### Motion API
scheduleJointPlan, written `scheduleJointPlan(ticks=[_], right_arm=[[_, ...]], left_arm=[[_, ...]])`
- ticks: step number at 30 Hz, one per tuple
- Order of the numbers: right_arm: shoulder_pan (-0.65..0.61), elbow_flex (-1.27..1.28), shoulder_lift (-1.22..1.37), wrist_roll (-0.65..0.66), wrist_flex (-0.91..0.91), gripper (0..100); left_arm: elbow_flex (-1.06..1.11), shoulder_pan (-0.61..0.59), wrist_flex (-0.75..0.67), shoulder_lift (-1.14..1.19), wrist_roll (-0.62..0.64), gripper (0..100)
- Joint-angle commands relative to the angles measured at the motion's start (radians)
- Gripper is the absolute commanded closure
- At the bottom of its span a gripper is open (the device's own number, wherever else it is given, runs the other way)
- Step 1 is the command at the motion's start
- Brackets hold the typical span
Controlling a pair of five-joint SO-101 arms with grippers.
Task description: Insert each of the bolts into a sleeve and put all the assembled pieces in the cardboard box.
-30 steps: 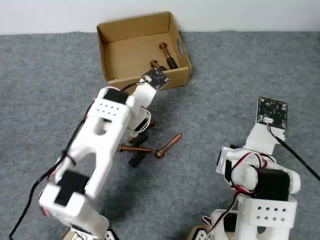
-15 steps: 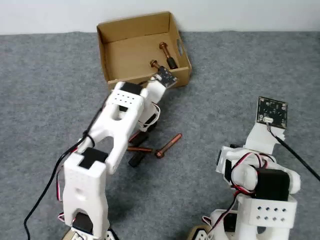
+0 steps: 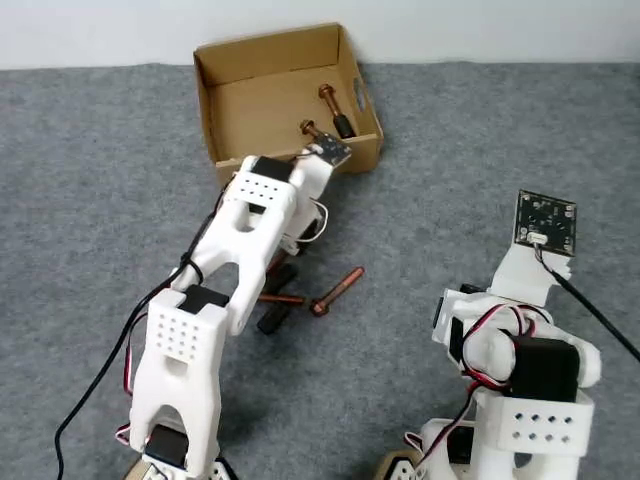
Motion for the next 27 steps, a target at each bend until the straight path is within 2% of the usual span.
scheduleJointPlan(ticks=[1,5,12,21,27], right_arm=[[0.001,-0.009,-0.012,0.009,0.025,99.0],[0.001,-0.011,-0.012,0.009,0.073,99.0],[-0.005,-0.011,-0.047,0.012,0.076,99.0],[-0.189,0.023,-0.214,0.028,0.053,99.0],[-0.262,0.170,-0.295,0.031,-0.062,99.0]], left_arm=[[-0.059,0.043,0.120,-0.011,0.023,100],[-0.116,0.069,0.215,-0.048,0.097,100],[-0.133,0.086,0.219,-0.311,0.140,100],[-0.125,0.083,0.290,-0.624,0.250,100],[0.059,0.087,0.258,-0.881,0.262,100]])
